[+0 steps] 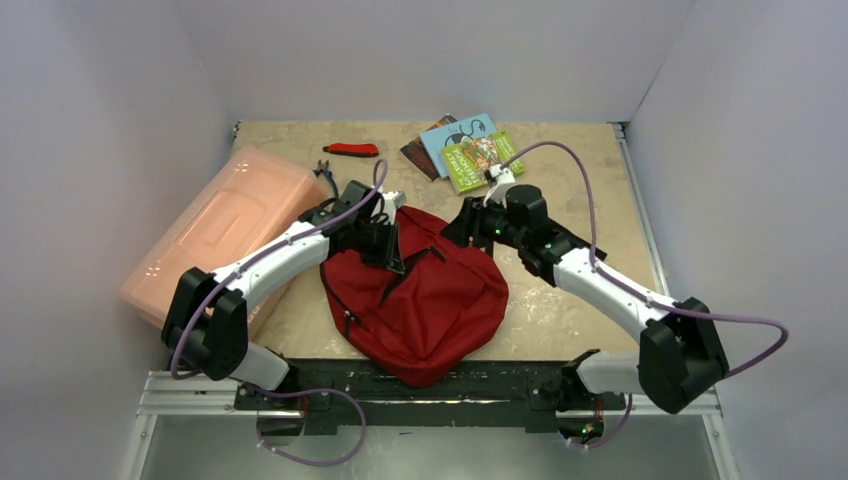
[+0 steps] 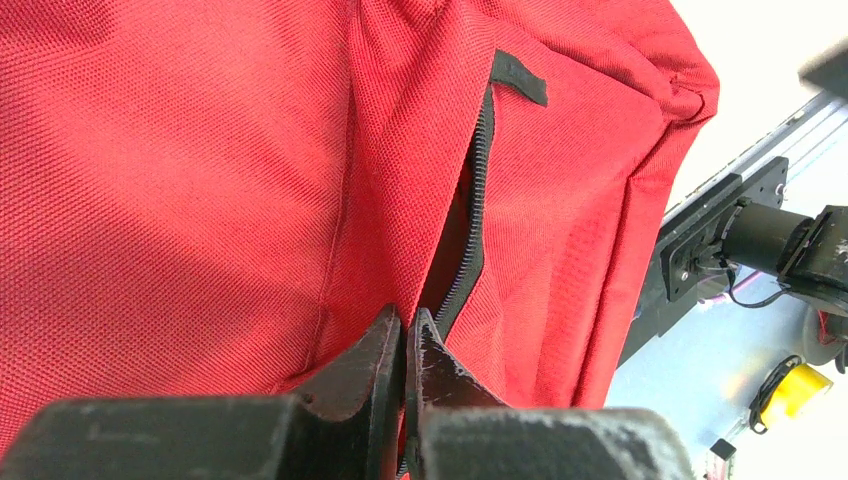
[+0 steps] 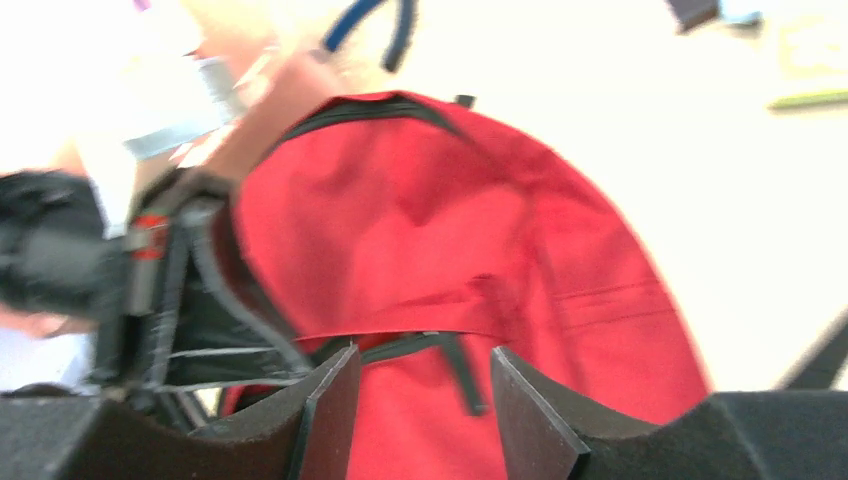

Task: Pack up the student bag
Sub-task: Zip the student bag at the center of the board.

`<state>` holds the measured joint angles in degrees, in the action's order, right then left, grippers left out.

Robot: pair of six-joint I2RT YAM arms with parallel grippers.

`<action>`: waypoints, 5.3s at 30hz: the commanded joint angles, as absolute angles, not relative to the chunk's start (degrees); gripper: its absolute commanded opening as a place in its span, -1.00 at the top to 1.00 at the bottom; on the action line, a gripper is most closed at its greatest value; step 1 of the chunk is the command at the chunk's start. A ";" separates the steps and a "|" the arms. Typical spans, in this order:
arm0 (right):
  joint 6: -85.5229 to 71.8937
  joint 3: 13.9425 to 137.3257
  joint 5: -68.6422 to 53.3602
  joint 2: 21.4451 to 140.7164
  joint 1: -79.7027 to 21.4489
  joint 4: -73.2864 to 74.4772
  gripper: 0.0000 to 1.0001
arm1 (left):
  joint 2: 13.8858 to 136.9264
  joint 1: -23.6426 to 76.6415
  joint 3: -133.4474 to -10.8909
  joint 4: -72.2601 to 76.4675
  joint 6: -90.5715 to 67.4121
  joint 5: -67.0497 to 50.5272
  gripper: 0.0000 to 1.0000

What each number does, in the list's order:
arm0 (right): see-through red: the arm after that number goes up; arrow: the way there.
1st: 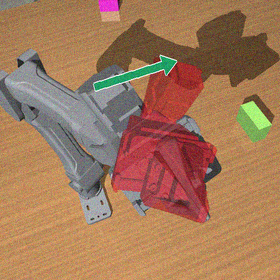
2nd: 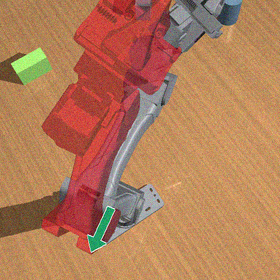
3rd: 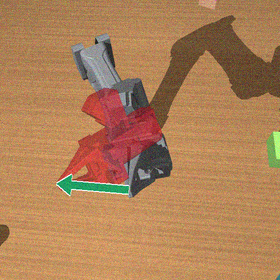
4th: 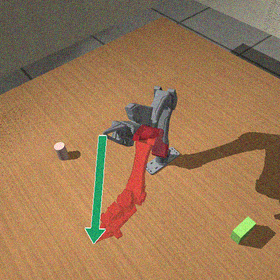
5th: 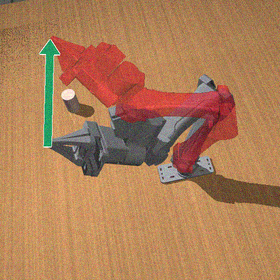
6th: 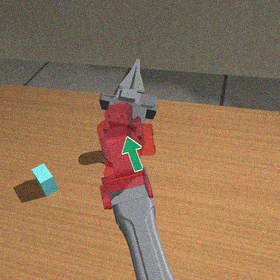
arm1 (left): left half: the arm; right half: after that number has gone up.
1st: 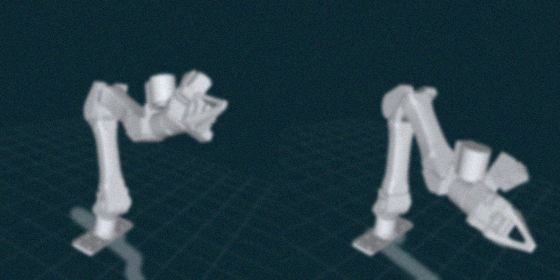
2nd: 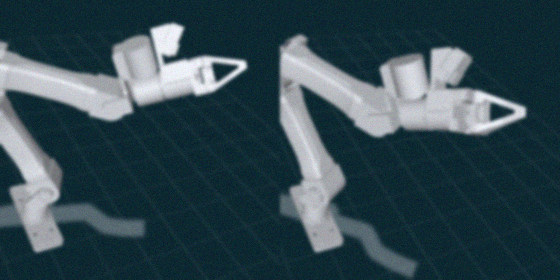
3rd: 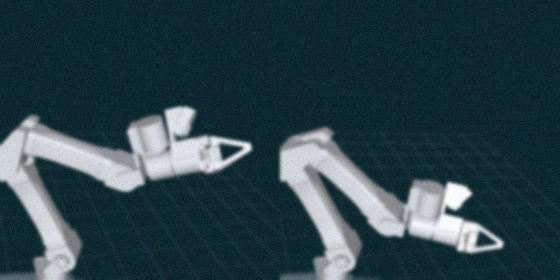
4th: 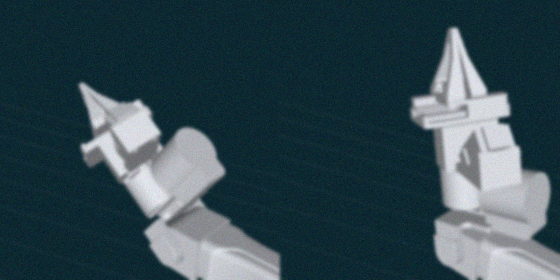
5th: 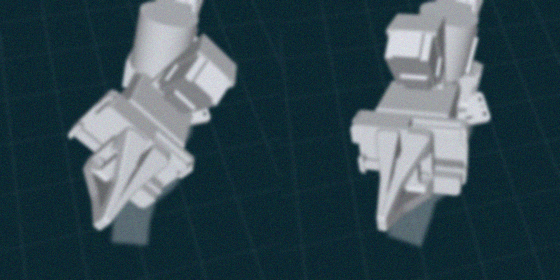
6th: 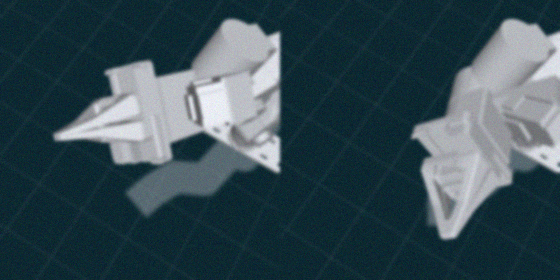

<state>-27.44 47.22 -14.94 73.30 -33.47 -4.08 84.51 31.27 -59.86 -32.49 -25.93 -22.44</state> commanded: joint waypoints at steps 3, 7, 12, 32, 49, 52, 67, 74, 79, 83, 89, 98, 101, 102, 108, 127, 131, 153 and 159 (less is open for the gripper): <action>-19.68 47.00 -30.05 81.13 -27.08 -8.46 -0.12 | 82.00 31.46 -59.74 -31.93 -26.19 -25.69 1.00; -20.73 47.09 -37.31 85.38 -25.80 -13.12 -0.10 | 81.86 31.41 -59.72 -32.22 -26.11 -25.84 1.00; -18.78 47.47 -38.49 89.05 -25.73 -13.04 -0.08 | 81.35 31.42 -59.40 -32.36 -25.84 -25.74 1.00; -15.24 50.09 -41.84 95.35 -29.48 -13.66 0.33 | 81.04 31.50 -58.30 -31.37 -26.63 -26.87 1.00; -18.12 53.23 -34.59 87.09 -32.37 -2.38 1.00 | 77.73 31.52 -58.62 -33.27 -25.95 -26.50 0.67; -19.78 54.19 -35.15 87.90 -33.07 -0.24 1.00 | 77.00 31.49 -59.90 -32.57 -26.04 -27.20 0.46; -21.78 54.35 -28.90 86.15 -34.90 2.28 0.31 | 82.97 31.55 -66.07 -31.82 -27.92 -27.71 -0.16; -20.89 54.05 -25.88 85.37 -35.01 3.19 0.27 | 82.24 31.55 -65.43 -31.61 -28.20 -27.08 -0.16; -20.66 54.84 -24.64 85.65 -35.98 3.45 0.37 | 81.54 31.55 -64.55 -31.52 -28.43 -26.87 -0.16; -20.06 54.87 -23.56 85.69 -36.39 3.58 0.43 | 80.72 31.55 -63.78 -31.36 -28.56 -26.69 -0.15; -20.41 54.51 -23.94 87.68 -36.56 2.08 0.39 | 80.11 31.55 -62.73 -31.17 -28.58 -26.63 -0.15; -22.20 53.05 -22.99 88.46 -37.35 0.21 0.25 | 78.37 31.52 -61.33 -31.34 -28.43 -26.01 -0.15; -21.12 53.84 -17.37 86.98 -37.35 3.83 0.16 | 78.29 31.46 -60.89 -31.36 -28.14 -25.15 -0.15; -21.22 54.28 -16.09 85.51 -37.32 5.25 0.10 | 78.38 31.43 -60.58 -31.20 -28.11 -24.87 -0.15; -28.24 51.81 -21.97 77.83 -37.31 4.61 0.02 | 82.08 31.42 -60.52 -30.10 -27.49 -24.19 -0.15; -28.66 49.28 -16.53 83.86 -37.31 2.90 0.25 | 86.40 31.90 -58.05 -27.52 -27.89 -24.59 0.50; -28.49 48.79 -17.50 85.27 -37.34 1.08 0.23 | 86.42 31.97 -57.82 -27.55 -28.07 -24.73 0.69; -27.50 53.77 -15.18 93.57 -38.83 -3.56 0.44 | 85.00 33.07 -55.18 -24.91 -29.88 -26.42 1.00; -26.05 53.42 -11.81 92.65 -40.74 -2.21 0.80 | 84.24 33.03 -55.76 -26.00 -29.38 -25.75 1.00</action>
